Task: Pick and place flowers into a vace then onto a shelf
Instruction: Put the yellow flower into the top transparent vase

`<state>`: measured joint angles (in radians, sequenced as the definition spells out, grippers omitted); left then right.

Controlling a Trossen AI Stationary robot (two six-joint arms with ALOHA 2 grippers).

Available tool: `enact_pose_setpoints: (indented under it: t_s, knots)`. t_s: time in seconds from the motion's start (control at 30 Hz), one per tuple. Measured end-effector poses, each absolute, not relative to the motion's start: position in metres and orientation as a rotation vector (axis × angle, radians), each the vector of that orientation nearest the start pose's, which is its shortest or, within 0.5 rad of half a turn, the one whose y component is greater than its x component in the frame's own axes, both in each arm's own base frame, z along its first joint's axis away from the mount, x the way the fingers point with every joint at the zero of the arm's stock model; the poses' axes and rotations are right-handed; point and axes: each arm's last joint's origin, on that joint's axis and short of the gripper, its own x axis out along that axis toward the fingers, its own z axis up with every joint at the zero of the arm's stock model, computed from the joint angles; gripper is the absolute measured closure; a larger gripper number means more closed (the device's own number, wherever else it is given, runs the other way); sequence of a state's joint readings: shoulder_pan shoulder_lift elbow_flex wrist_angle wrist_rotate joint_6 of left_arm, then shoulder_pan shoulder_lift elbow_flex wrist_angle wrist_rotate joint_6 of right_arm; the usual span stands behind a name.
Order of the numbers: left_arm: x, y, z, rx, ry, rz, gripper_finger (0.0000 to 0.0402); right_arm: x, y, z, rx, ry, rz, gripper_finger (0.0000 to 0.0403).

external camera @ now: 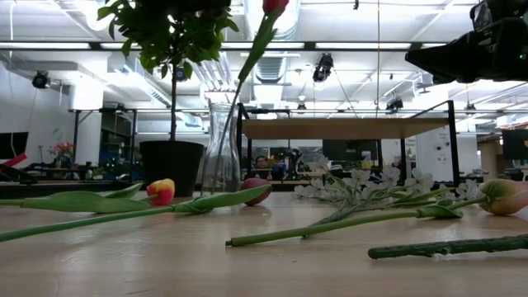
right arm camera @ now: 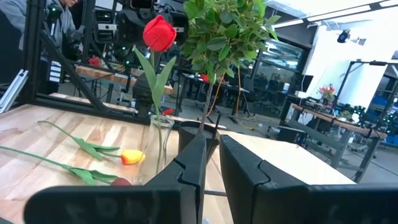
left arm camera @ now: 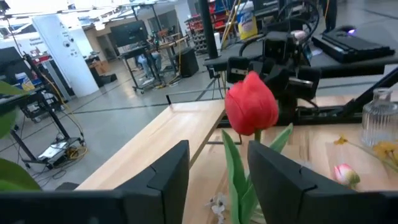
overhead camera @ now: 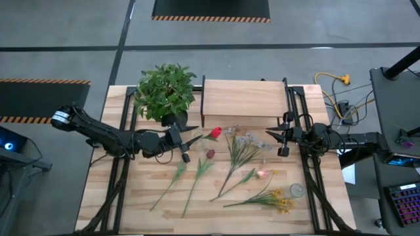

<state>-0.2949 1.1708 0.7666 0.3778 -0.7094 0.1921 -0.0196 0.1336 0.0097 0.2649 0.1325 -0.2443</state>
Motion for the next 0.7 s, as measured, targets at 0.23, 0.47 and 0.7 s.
enact_pose_setpoints:
  t_s: [0.23,0.47,0.7]
  knots:
    - [0.238,-0.062,0.297,0.195,0.169,0.368,0.0255,0.104,-0.006,0.181,-0.235,-0.118,-0.168,0.0364]
    - [0.228,-0.073,0.273,-0.030,0.375,0.202,0.0254,0.104,-0.006,0.181,-0.236,-0.115,-0.168,0.0364]
    - [0.218,-0.085,0.256,-0.406,0.580,0.062,0.0254,0.104,-0.006,0.181,-0.236,-0.115,-0.168,0.0364]
